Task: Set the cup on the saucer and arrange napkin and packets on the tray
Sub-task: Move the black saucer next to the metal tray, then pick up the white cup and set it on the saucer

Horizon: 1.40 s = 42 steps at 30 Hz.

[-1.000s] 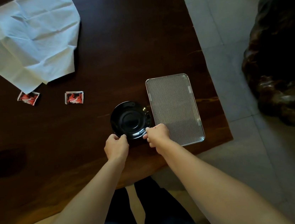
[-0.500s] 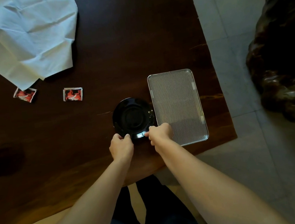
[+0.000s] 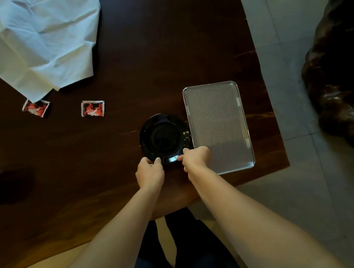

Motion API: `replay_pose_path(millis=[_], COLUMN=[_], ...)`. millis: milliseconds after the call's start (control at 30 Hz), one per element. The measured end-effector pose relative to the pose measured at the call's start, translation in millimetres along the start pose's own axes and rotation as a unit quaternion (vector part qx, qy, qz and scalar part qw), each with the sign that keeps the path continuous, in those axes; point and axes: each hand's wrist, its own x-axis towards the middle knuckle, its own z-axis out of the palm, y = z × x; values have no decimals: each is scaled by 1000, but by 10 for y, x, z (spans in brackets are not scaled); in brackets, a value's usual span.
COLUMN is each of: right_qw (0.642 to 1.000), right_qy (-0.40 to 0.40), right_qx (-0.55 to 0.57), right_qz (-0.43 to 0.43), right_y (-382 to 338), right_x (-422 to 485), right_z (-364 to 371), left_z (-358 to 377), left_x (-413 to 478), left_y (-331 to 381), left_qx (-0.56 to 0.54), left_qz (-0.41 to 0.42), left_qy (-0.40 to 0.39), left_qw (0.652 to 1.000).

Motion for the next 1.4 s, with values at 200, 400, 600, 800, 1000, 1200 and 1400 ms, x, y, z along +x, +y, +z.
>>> replay_pose_path(millis=[200,400,600,800,1000,1200,1400], right_qw=[999,993,945,868,747,665,596], right_qy=[-16,-20,-49,-130,-136,-148,-169], right_qx=[-40,-91,-217,-300,-426,-492,-545], right_qz=[-21,-77,-239,-373,-493,-542,-565], right_y=[-32,-105,-348,-727,-971,-1015,-943], right_x=[-34,-156,-511,-958,-1382,-1750,-2039], right_z=[-91,-196,-219,-128,44,379,913], left_z=[-112,-362,-730,-1231,-1730,-2174,-2634], left_x=[6,-29,-247,-455,-623,-708,-652], left_y=[-13,16,74,200,149,-47,-409], left_qx=[63,130,135,122,171,208,181], left_qz=[25,31,64,113,153,162,126], left_qy=[-17,-27,-9,30,86,120,145], left_qw=[998,991,989,986,969,957,965])
